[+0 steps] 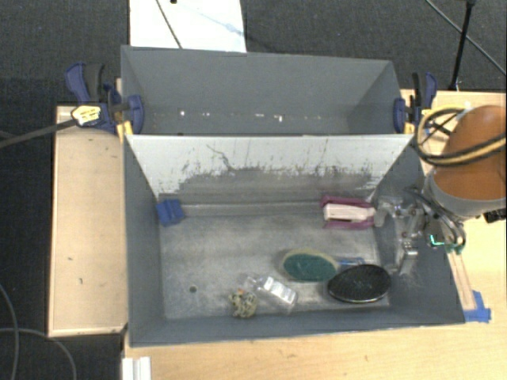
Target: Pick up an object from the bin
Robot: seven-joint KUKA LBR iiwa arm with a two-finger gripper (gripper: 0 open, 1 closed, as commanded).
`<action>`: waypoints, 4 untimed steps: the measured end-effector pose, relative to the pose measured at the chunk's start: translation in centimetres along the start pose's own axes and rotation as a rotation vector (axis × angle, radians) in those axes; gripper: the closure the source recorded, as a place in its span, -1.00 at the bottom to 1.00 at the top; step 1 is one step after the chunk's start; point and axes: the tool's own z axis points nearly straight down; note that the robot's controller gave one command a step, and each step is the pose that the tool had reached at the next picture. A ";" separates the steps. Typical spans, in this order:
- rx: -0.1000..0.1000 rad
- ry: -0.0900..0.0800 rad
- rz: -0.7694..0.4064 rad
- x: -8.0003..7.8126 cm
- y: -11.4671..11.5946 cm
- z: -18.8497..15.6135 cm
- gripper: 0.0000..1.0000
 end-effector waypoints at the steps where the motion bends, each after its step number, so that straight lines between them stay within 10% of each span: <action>1: 0.003 -0.015 -0.041 1.5 6.1 6.1 -1.00; 2: 0.004 -0.023 -0.043 1.4 6.0 6.1 1.00; 3: 0.003 -0.016 -0.002 2.5 5.0 -10.7 1.00; 4: 0.002 -0.007 -0.005 2.6 5.1 -10.3 -1.00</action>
Offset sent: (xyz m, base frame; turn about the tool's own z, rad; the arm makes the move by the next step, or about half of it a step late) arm -0.0194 0.0602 -0.0646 -0.0381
